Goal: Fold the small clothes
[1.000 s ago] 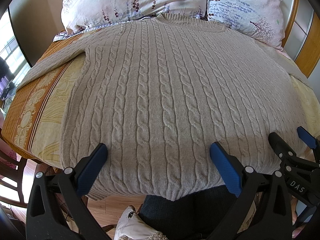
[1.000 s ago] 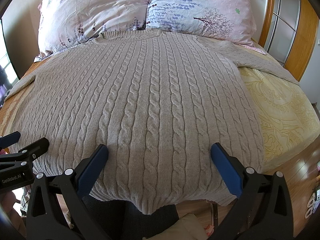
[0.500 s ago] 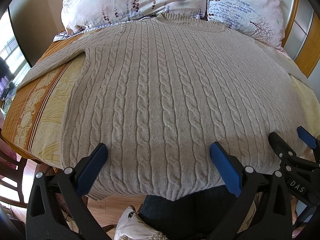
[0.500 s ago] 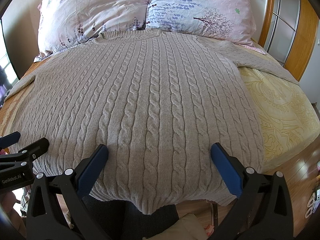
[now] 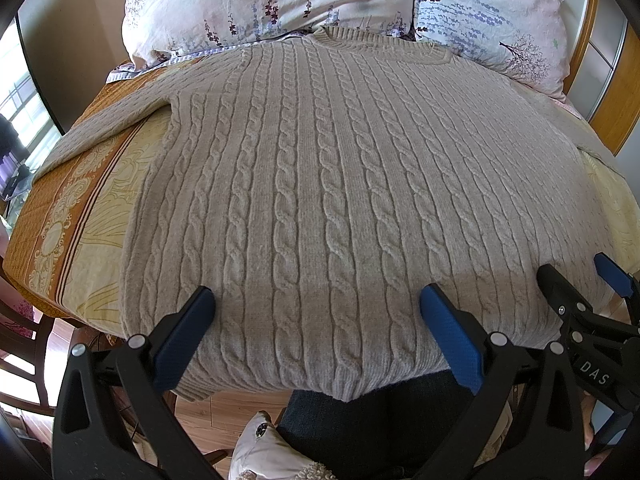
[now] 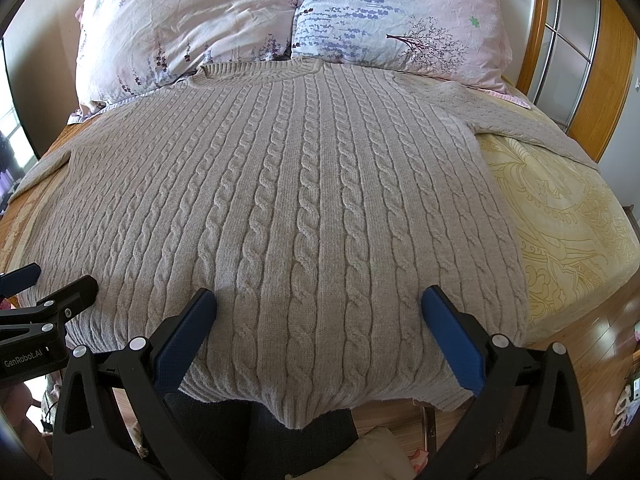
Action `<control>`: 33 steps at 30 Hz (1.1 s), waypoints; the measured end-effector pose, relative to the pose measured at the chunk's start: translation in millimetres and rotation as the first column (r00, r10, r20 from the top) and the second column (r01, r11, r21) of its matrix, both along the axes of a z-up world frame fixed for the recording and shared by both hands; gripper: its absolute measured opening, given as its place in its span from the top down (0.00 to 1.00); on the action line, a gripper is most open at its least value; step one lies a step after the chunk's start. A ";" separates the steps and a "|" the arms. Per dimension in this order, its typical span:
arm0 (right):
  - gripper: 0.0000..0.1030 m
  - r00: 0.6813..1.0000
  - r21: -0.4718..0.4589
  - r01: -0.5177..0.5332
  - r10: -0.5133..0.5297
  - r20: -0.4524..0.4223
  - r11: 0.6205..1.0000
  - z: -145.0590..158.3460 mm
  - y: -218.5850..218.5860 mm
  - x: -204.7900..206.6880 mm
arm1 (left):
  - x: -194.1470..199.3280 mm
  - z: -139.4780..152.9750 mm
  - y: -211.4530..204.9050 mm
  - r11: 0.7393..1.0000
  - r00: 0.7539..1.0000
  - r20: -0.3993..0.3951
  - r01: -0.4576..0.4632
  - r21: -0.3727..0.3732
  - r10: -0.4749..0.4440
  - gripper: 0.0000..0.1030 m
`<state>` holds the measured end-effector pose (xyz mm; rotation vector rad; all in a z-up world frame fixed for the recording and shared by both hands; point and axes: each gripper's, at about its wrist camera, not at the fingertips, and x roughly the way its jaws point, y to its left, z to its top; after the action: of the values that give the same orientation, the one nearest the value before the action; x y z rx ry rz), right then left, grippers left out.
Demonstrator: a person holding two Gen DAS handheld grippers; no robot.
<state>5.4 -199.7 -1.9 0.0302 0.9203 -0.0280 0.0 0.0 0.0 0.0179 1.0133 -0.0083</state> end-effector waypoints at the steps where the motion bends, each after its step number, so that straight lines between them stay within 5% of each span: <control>1: 0.01 1.000 0.000 0.000 0.000 0.000 1.000 -0.1 0.0 0.0 | 0.0 0.0 0.0 1.000 1.000 0.000 0.000 0.000 0.000 0.02; 15: 0.01 0.999 -0.001 -0.042 0.042 -0.008 0.999 -1.5 1.2 4.2 | -0.2 -0.5 -0.1 1.000 1.000 0.001 0.002 0.002 -0.002 0.02; 25: 0.01 0.982 0.020 -0.126 0.122 0.145 0.992 -6.6 -5.6 -1.0 | -0.6 -0.9 -0.8 1.000 0.997 0.081 0.017 0.006 -0.018 0.02; 29: 0.01 0.985 0.136 -0.075 0.052 0.166 0.988 8.3 -34.3 15.2 | 11.8 1.9 0.6 1.000 0.995 0.098 0.030 0.000 -0.030 0.02; 33: 0.09 0.976 0.242 0.087 -0.131 0.174 0.966 35.2 -99.4 44.1 | 26.8 5.2 6.0 0.999 0.992 0.123 0.042 -0.028 -0.038 0.02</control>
<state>49.6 -299.1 33.4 0.2982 0.7273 -0.0192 26.8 6.0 5.2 0.0110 0.8900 -0.0589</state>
